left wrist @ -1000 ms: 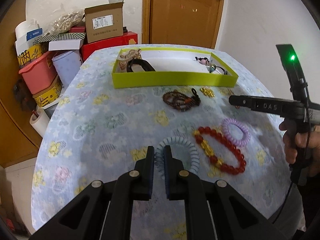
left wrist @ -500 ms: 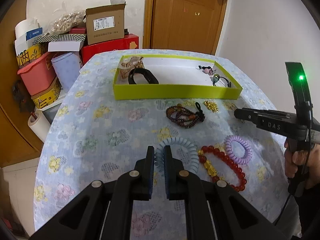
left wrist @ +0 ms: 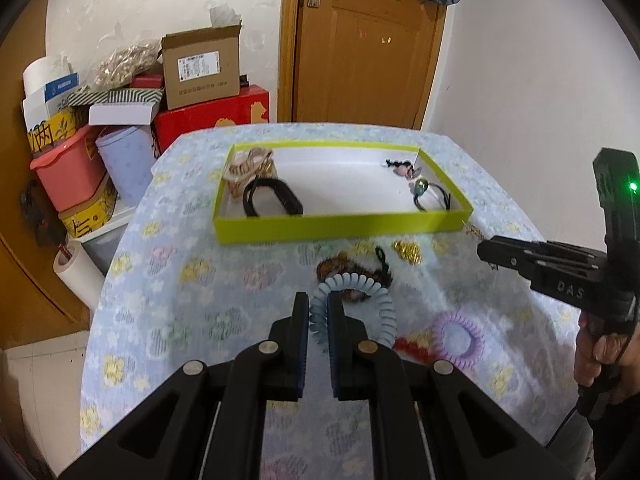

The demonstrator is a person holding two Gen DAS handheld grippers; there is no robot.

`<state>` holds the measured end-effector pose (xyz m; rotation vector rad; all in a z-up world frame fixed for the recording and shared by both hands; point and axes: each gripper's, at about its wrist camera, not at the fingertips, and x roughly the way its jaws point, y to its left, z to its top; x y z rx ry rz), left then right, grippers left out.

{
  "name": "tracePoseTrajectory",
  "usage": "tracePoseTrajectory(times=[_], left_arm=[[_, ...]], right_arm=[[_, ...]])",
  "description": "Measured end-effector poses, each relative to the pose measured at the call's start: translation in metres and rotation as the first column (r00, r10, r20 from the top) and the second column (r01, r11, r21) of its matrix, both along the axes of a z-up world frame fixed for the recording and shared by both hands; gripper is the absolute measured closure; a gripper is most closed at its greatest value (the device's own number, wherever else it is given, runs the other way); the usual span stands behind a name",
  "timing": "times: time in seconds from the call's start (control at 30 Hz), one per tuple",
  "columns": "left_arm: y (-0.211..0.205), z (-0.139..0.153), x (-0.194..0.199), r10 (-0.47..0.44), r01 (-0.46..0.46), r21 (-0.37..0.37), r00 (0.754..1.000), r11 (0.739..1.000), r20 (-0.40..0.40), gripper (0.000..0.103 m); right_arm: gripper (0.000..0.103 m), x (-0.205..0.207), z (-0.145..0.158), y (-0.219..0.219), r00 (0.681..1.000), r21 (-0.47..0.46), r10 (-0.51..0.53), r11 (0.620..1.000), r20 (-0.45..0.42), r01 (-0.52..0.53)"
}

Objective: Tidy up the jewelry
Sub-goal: 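Carry the coil and rhinestone clip into the yellow-green tray and open both tools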

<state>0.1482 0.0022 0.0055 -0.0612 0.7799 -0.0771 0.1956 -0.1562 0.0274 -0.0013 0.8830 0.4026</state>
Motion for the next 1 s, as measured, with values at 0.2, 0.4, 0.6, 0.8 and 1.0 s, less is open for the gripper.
tracePoseTrajectory(times=[0.2, 0.4, 0.6, 0.8, 1.0], left_arm=[[-0.005, 0.013, 0.021, -0.017, 0.017, -0.001, 1.000, 1.000, 0.021, 0.094], [-0.005, 0.021, 0.049, -0.019, 0.019, -0.005, 0.999, 1.000, 0.031, 0.094], [-0.003, 0.024, 0.083, -0.014, 0.014, -0.004, 1.000, 1.000, 0.028, 0.094], [0.001, 0.016, 0.127, -0.009, 0.009, -0.015, 1.000, 1.000, 0.006, 0.094], [0.000, 0.000, 0.168, 0.009, -0.009, 0.008, 0.999, 1.000, -0.034, 0.094]], right_arm=[[0.079, 0.007, 0.011, -0.001, 1.000, 0.000, 0.002, 1.000, 0.024, -0.002], [0.079, 0.026, 0.020, 0.001, 0.999, -0.004, 0.010, 1.000, 0.047, -0.010], [0.079, 0.055, 0.021, 0.010, 0.998, -0.007, 0.027, 1.000, 0.053, -0.027], [0.079, 0.094, 0.008, 0.016, 0.999, -0.019, 0.039, 0.999, 0.033, -0.038], [0.079, 0.133, -0.016, 0.025, 0.999, -0.048, 0.054, 0.997, -0.006, -0.054]])
